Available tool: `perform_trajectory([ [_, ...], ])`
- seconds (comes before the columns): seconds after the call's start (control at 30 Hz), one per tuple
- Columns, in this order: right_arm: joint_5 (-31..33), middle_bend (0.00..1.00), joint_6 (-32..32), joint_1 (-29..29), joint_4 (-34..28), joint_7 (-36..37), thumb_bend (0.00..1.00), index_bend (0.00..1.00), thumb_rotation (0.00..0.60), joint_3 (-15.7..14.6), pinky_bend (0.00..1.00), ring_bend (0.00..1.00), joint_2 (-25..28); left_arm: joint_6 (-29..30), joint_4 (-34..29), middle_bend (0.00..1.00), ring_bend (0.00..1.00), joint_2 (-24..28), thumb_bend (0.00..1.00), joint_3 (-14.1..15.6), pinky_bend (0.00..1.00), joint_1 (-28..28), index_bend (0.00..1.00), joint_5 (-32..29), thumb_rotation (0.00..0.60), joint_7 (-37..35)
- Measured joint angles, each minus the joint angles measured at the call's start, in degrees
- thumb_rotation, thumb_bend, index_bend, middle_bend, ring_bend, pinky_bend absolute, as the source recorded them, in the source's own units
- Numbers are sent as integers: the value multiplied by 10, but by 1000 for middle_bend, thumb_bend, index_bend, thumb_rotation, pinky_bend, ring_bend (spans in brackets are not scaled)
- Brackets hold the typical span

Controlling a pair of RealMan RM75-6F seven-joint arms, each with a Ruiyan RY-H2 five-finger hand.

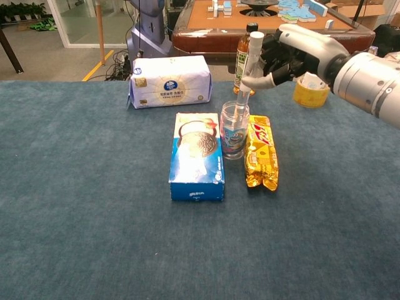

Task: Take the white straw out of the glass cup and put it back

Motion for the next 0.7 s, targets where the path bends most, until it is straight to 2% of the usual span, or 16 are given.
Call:
perform_trajectory([
  [0.3,-12,463,-2,2,36,2,563,749,600,-8,398,320,-25,2,-1,410,354,1,159,0,522,2,395,1,600,-2],
  [0.7,-19,393,-10,-1,57,17,459,731,600,-12,381,259,-35,4,-2,410,354,2,159,-1,521,3,395,2,600,-1],
])
